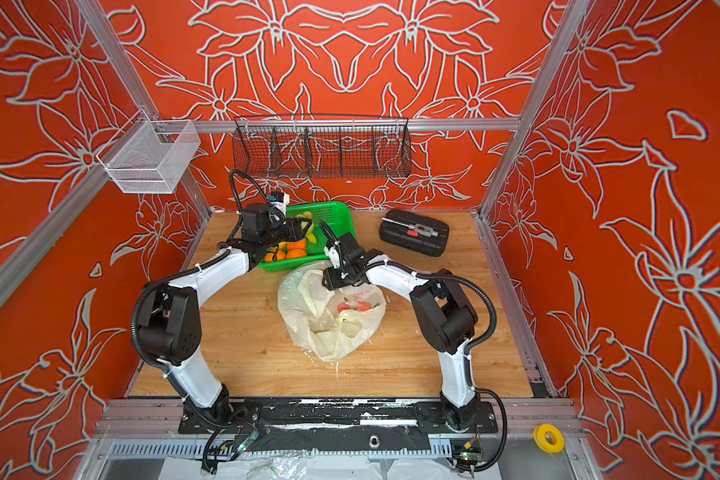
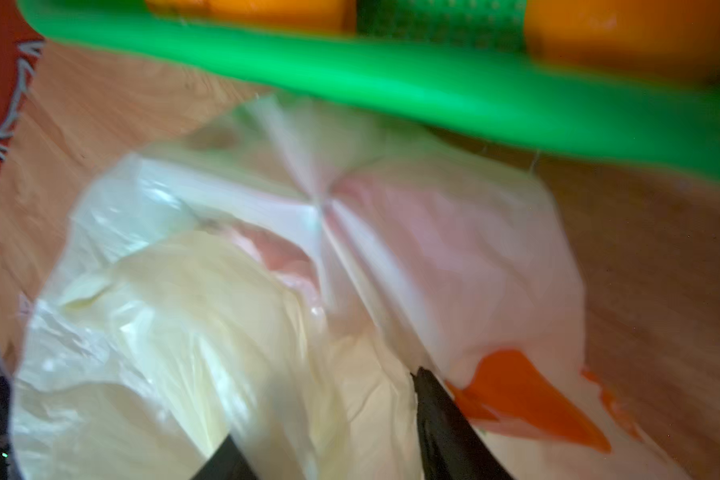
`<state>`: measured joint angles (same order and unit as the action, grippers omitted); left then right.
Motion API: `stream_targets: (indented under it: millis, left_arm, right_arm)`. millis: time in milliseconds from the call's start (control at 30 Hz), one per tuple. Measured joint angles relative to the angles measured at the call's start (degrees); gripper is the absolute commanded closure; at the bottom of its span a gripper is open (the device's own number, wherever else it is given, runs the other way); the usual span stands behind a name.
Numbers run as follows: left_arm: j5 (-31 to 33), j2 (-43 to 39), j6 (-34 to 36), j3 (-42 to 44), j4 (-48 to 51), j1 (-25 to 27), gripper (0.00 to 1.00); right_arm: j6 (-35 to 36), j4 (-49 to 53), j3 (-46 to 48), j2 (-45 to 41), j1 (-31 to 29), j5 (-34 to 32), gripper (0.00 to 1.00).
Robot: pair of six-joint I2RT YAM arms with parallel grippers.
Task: Untie the knot of the plastic bag and take out the fruit
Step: 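Lower the pear into the green basket and open the left gripper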
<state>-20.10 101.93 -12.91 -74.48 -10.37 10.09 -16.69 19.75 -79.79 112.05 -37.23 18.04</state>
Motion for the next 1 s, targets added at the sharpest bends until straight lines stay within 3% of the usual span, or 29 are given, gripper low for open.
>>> stream_targets:
  millis: [100,333,500,733,1000]
  left_arm:
    - [-0.33,3.02,0.07,-2.58,0.24,0.24,0.48]
    - [-0.33,14.99,-0.02,-13.88,1.42,1.29,0.48]
    - [-0.26,21.57,-1.09,-18.53,2.54,2.25,0.48]
    - [2.36,29.27,-1.95,-27.02,6.21,3.41,0.45]
    - [5.14,39.47,-2.69,-42.45,14.27,3.37,0.44]
  right_arm:
    - [0.02,0.68,3.61,-1.68,0.0,-0.13,0.48]
    - [-0.81,-0.22,8.66,-9.46,0.0,-0.83,0.26]
    - [-2.25,-2.51,9.92,-15.72,0.02,-1.22,0.16]
    - [-4.61,-5.42,11.23,-22.53,0.02,-3.74,0.13]
    - [-6.14,-7.19,14.47,-28.0,0.04,-6.08,0.11]
